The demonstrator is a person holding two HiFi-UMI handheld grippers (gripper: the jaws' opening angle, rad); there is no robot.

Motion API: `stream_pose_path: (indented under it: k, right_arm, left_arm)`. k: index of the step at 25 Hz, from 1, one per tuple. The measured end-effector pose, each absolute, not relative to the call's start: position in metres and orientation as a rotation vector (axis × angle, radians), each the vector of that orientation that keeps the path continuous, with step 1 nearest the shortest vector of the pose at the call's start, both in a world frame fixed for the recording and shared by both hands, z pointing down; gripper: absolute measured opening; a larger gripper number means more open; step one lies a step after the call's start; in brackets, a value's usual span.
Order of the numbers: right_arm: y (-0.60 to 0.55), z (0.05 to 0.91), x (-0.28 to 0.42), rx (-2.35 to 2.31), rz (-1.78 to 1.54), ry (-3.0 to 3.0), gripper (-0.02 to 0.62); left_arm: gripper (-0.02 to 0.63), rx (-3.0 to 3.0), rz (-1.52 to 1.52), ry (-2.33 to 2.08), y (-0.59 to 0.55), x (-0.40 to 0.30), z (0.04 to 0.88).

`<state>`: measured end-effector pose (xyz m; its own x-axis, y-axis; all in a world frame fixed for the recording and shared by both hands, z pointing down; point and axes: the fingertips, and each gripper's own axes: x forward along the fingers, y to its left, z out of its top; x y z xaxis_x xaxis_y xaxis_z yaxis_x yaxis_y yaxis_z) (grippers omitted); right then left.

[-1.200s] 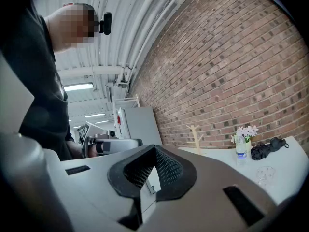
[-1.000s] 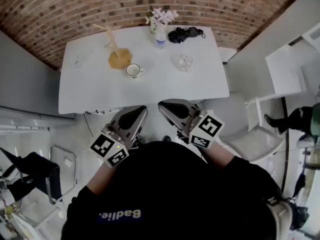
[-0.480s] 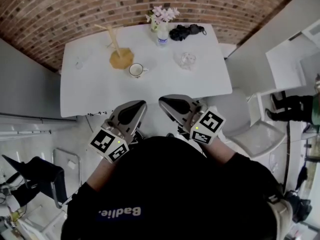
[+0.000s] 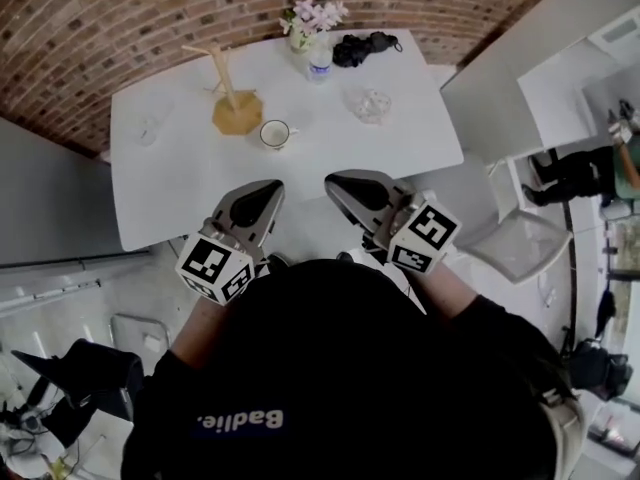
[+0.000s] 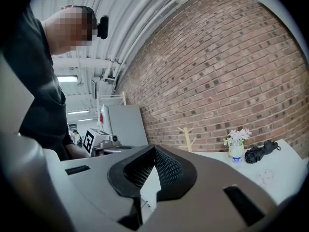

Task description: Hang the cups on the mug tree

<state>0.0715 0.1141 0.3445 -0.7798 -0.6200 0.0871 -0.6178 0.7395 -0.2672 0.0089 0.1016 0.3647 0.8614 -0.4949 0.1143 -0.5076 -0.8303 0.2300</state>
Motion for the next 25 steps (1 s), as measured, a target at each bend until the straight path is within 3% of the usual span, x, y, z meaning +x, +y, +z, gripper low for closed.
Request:
stream_pose_path:
  k: [16, 25]
  right_arm:
    - [0.077, 0.350, 0.117, -1.255, -0.456, 2.816, 0.028]
    - [0.023, 0.359, 0.152, -1.108, -0.501, 2.859, 0.028]
  left_arm:
    - [0.005, 2.842, 0.414, -0.665, 0.053, 0.025, 0.425]
    - [0.080, 2.780, 0.715, -0.710, 0.009, 0.054, 0.477]
